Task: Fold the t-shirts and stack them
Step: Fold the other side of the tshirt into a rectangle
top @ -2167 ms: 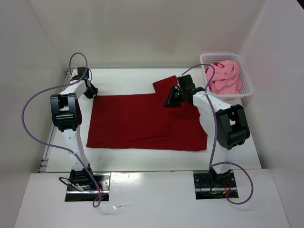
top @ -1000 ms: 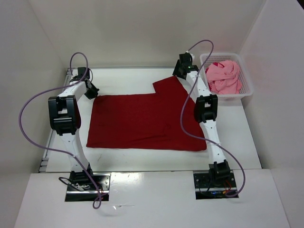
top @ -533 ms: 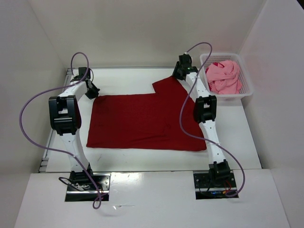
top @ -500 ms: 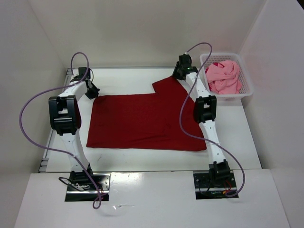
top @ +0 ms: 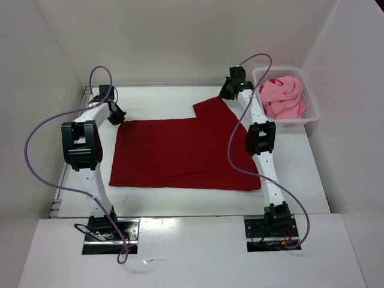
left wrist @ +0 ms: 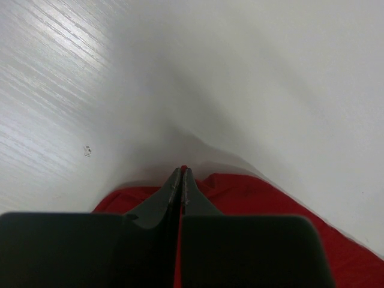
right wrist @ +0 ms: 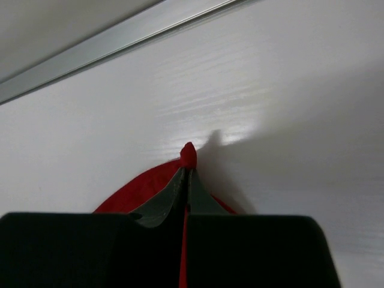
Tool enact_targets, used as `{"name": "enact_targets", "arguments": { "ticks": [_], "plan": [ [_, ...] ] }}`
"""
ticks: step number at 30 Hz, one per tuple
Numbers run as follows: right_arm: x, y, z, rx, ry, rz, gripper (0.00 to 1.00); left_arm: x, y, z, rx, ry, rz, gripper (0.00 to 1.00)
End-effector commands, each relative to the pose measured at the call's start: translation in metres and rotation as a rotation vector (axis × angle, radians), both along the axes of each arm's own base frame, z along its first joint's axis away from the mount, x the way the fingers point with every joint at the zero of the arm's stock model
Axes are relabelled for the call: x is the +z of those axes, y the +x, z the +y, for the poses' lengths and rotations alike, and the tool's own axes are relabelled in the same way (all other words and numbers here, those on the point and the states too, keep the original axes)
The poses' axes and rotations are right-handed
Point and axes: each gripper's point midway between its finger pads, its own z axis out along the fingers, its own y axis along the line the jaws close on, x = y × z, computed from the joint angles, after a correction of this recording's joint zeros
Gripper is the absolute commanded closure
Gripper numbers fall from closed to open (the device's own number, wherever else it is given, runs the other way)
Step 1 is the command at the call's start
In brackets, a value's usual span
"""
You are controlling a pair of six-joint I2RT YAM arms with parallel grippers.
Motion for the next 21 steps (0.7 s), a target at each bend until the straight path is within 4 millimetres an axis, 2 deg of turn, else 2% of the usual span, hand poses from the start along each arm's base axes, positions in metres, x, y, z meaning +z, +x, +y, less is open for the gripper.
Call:
{"name": "enact_targets", "arguments": {
  "ticks": [1, 2, 4, 5, 6, 7, 8, 9, 10, 11, 12, 13, 14, 15, 16, 18, 19, 20, 21],
  "plan": [
    [0.100, -0.012, -0.013, 0.009, 0.026, -0.077, 1.00, 0.035, 0.005, -0.002, -0.020, 0.007, -0.081, 1.00],
    [0.107, -0.024, -0.013, 0.025, 0.024, -0.046, 1.00, 0.039, 0.002, -0.004, -0.026, 0.000, -0.094, 1.00],
    [0.111, -0.037, -0.015, 0.025, 0.020, -0.012, 1.00, 0.045, 0.000, -0.004, -0.035, 0.007, -0.103, 1.00],
    [0.120, -0.037, -0.015, 0.025, 0.023, -0.041, 1.00, 0.047, -0.004, -0.005, -0.035, 0.007, -0.103, 1.00],
    [0.120, -0.059, -0.018, 0.025, 0.019, -0.009, 1.00, 0.047, -0.004, -0.005, -0.035, 0.007, -0.103, 1.00],
    [0.124, -0.067, -0.016, 0.030, 0.037, -0.024, 1.00, 0.048, -0.006, -0.005, -0.035, 0.008, -0.104, 1.00],
    [0.096, -0.082, -0.030, -0.004, 0.060, 0.021, 1.00, 0.051, -0.010, -0.007, -0.049, 0.005, -0.107, 1.00],
    [0.103, -0.091, -0.034, 0.000, 0.072, 0.014, 1.00, 0.051, -0.010, -0.007, -0.049, 0.005, -0.107, 1.00],
    [0.125, -0.104, -0.034, 0.010, 0.083, -0.009, 1.00, 0.059, -0.012, -0.010, -0.058, -0.005, -0.122, 1.00],
    [0.114, -0.115, -0.042, -0.009, 0.073, 0.025, 1.00, 0.059, -0.015, -0.010, -0.058, -0.006, -0.121, 1.00],
    [0.127, -0.126, -0.046, -0.002, 0.048, 0.012, 1.00, 0.056, -0.021, -0.013, -0.066, -0.018, -0.111, 1.00],
    [0.127, -0.135, -0.049, -0.011, 0.040, 0.017, 1.00, 0.063, -0.022, -0.014, -0.066, -0.015, -0.130, 1.00],
    [0.111, -0.151, -0.056, -0.023, 0.035, 0.067, 1.00, 0.063, -0.025, -0.014, -0.066, -0.016, -0.129, 1.00],
    [0.128, -0.159, -0.057, -0.022, 0.038, 0.033, 1.00, 0.064, -0.032, -0.017, -0.074, -0.026, -0.122, 1.00],
    [0.113, -0.174, -0.063, -0.032, 0.034, 0.076, 1.00, 0.066, -0.036, -0.020, -0.082, -0.037, -0.125, 1.00],
    [0.116, -0.190, -0.066, -0.034, 0.021, 0.075, 1.00, 0.071, -0.048, -0.019, -0.078, -0.044, -0.124, 1.00],
    [0.131, -0.200, -0.067, -0.033, 0.023, 0.047, 1.00, 0.073, -0.051, -0.019, -0.078, -0.044, -0.127, 1.00],
    [0.119, -0.213, -0.073, -0.045, 0.020, 0.080, 1.00, 0.065, -0.061, -0.023, -0.076, -0.066, -0.104, 1.00],
    [0.119, -0.223, -0.074, -0.045, 0.019, 0.090, 1.00, 0.068, -0.068, -0.026, -0.081, -0.073, -0.105, 1.00]
  ]
}}
